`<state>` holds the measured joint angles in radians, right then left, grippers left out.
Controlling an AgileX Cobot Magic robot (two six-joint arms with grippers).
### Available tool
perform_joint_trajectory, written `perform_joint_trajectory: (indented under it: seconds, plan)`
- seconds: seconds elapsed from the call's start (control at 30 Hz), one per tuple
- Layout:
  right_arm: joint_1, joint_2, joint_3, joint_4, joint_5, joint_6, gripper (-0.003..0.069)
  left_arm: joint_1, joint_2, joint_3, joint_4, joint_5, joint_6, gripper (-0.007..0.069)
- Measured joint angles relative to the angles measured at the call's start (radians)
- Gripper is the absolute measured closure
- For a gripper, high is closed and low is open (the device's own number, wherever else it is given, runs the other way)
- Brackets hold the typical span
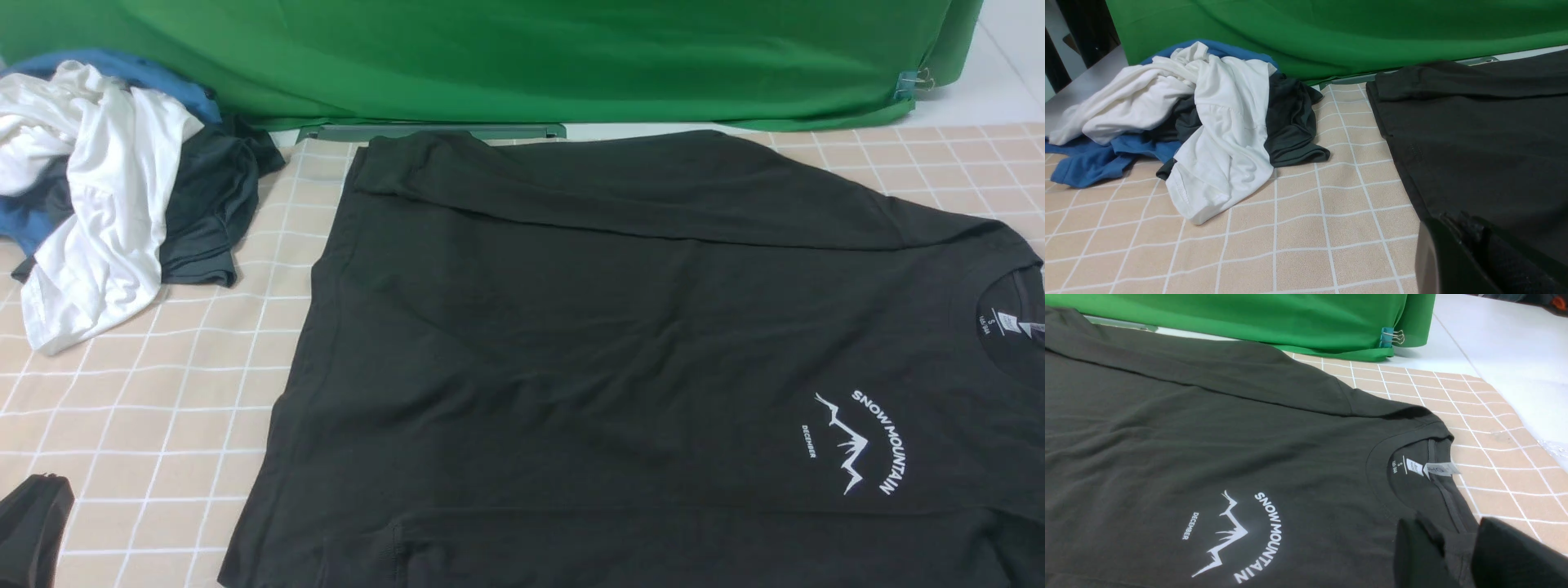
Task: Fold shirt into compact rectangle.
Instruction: 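Grasp the left edge of the dark T-shirt lying flat on the table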
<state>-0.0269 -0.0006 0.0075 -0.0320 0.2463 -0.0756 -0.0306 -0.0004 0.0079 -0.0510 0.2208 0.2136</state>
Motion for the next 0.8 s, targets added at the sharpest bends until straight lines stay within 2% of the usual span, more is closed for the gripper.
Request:
perform_joint_trajectory:
  seconds: [0.8]
  plan:
    - [0.0,0.0,0.0,0.0,0.0,0.0,0.0412,0.0,0.0,0.0,0.012,-0.004,0.001,0.0602]
